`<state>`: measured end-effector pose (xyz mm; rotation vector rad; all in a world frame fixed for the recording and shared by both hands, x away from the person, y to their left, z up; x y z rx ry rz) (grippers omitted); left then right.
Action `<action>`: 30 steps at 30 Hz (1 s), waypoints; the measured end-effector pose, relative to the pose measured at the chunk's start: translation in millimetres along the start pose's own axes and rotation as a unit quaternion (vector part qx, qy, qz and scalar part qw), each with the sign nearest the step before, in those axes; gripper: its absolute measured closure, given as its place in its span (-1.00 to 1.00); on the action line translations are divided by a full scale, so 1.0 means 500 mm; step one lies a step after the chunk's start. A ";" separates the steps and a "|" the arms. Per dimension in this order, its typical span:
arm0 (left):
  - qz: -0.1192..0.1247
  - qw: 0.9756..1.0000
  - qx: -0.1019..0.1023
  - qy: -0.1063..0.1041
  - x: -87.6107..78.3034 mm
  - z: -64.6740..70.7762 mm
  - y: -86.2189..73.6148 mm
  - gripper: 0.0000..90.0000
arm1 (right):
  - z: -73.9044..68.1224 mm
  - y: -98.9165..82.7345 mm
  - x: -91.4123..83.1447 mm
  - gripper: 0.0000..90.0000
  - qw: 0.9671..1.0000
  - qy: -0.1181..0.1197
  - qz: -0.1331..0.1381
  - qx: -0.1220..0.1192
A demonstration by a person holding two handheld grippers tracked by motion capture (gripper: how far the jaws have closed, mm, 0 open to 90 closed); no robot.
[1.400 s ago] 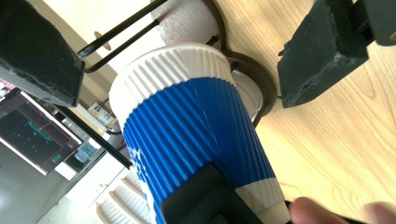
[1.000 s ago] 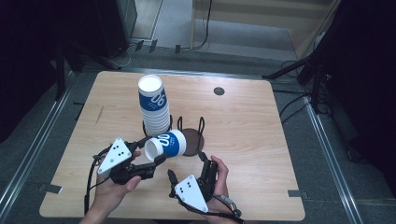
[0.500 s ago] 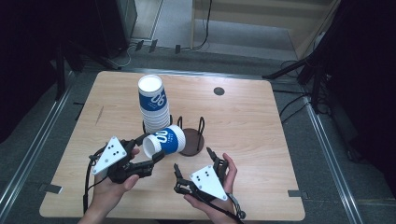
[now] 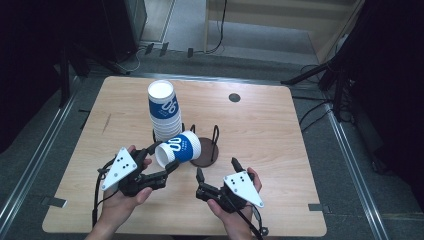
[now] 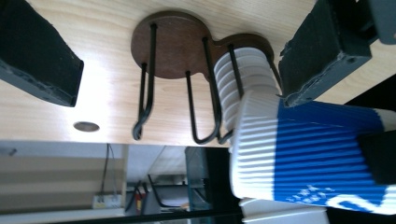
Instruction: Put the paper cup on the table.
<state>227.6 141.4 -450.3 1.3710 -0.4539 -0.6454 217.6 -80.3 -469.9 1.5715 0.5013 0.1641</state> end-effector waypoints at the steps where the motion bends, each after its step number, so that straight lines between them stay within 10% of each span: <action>1: 0.002 1.000 0.000 0.000 0.001 0.000 0.000 -0.35 | 0.002 0.000 -0.001 -1.00 1.000 -0.001 -0.002 0.008; 15: 0.014 1.000 -0.009 0.003 0.011 -0.003 -0.015 -0.35 | -0.002 0.037 0.011 -1.00 0.993 -0.023 -0.002 0.113; 22: 0.015 1.000 -0.008 0.000 0.013 0.003 -0.016 -0.35 | -0.009 0.036 0.016 -1.00 0.985 -0.002 0.000 0.172; 30: 0.018 1.000 -0.007 -0.002 0.015 0.004 -0.018 -0.35 | -0.031 0.026 0.017 -1.00 0.964 0.021 0.002 0.266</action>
Point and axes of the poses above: each handheld gripper's, and its own axes: x roughly forward along the jaws, y roughly out of its top, z roughly to its right, the point moved 3 cm from there along x, roughly forward along the jaws, and after that the axes turned 3 degrees about -x, right-handed, at the moved point
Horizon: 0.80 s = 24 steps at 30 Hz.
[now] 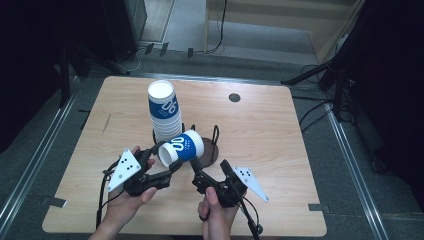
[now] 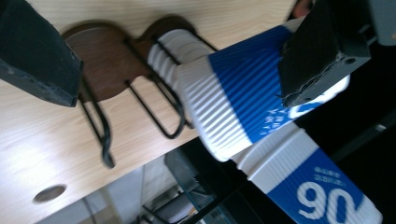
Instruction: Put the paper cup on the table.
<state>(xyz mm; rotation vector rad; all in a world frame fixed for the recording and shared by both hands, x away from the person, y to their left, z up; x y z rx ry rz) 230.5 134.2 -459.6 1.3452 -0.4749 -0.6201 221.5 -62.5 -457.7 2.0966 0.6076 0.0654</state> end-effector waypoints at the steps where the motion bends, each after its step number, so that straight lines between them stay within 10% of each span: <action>1: 0.000 1.000 -0.001 -0.001 0.000 0.001 0.000 -0.35 | -0.003 -0.002 0.000 -1.00 1.000 0.009 -0.001 0.014; 13: -0.002 1.000 0.000 -0.006 0.006 0.010 -0.008 -0.35 | 0.010 -0.014 0.014 -1.00 0.990 0.014 -0.012 0.140; 24: 0.001 1.000 0.003 -0.010 0.013 0.021 -0.017 -0.35 | 0.025 -0.019 0.027 -1.00 0.957 0.042 -0.039 0.283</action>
Point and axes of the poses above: each handheld gripper's, and its own axes: x roughly forward along the jaws, y roughly out of its top, z roughly to its right, the point moved 3 cm from there along x, roughly forward along the jaws, and after that the axes turned 3 degrees about -x, right-handed, at the moved point
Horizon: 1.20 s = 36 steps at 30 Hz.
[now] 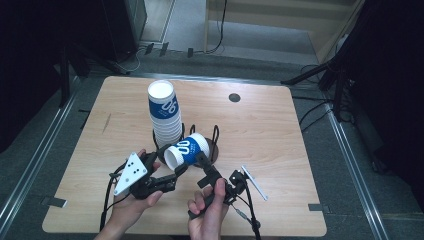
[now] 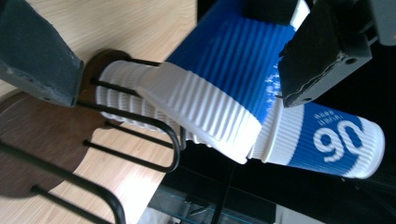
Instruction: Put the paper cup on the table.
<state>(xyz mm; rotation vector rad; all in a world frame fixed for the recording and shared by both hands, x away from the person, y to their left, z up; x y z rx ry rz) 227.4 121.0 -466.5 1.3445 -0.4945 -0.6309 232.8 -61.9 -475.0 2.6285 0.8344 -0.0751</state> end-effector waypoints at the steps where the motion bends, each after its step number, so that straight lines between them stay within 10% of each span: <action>1: -0.001 1.000 0.001 0.000 0.000 0.001 -0.001 -0.35 | -0.001 0.000 0.001 -1.00 1.000 0.004 0.000 0.008; 13: 0.004 1.000 0.003 -0.004 0.004 0.010 -0.005 -0.35 | -0.005 -0.006 0.016 -1.00 0.996 0.029 -0.010 0.085; 36: 0.006 1.000 -0.001 -0.021 0.006 0.024 -0.007 -0.35 | 0.010 -0.006 0.051 -0.96 0.987 0.071 -0.020 0.145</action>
Point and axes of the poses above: each handheld gripper's, and its own axes: x roughly forward along the jaws, y roughly out of its top, z roughly to its right, the point moved 3 cm from there along x, roughly forward along the jaws, and after that the axes turned 3 degrees about -x, right-handed, at the moved point
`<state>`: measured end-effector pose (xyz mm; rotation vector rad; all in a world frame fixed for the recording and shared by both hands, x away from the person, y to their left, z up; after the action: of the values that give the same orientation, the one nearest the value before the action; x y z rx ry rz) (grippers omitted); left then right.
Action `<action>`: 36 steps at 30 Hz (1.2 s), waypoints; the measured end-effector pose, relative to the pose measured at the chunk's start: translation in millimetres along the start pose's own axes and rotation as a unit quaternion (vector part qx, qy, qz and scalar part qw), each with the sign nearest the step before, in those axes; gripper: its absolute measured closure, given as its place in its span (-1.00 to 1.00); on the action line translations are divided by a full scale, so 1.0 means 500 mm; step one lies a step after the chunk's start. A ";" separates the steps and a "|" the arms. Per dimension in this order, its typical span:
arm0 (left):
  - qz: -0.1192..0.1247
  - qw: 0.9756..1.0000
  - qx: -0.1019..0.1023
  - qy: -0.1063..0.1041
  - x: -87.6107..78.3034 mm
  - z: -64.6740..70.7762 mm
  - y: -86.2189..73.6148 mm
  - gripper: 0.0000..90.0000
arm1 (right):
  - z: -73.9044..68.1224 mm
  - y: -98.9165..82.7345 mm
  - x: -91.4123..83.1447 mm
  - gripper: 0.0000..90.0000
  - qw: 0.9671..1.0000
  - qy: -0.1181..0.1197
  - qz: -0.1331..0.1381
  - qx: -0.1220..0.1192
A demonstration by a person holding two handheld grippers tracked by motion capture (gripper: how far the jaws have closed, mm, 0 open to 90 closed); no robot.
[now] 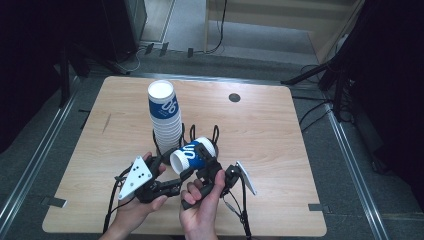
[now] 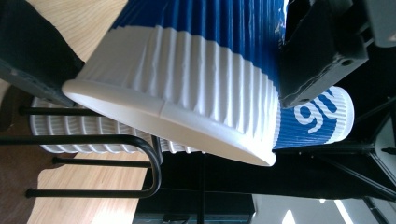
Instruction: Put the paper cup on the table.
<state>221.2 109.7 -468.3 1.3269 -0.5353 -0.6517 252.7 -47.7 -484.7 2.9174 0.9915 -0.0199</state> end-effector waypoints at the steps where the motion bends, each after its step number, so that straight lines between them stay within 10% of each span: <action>1: 0.000 1.000 0.001 0.000 0.000 0.000 0.000 -0.35 | 0.001 0.000 0.001 -0.95 1.000 0.002 -0.001 0.002; 36: 0.002 1.000 0.000 -0.005 -0.009 0.002 0.006 -0.46 | -0.013 -0.002 -0.003 -0.51 0.998 0.057 0.005 -0.004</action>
<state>217.7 112.5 -465.3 1.3223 -0.5455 -0.6549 250.9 -47.4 -478.2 2.9454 0.9910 0.1511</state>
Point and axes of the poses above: each handheld gripper's, and its own axes: x roughly forward along the jaws, y roughly out of its top, z roughly to its right, the point moved 3 cm from there along x, roughly forward along the jaws, and after that the axes turned 3 degrees about -x, right-handed, at the moved point
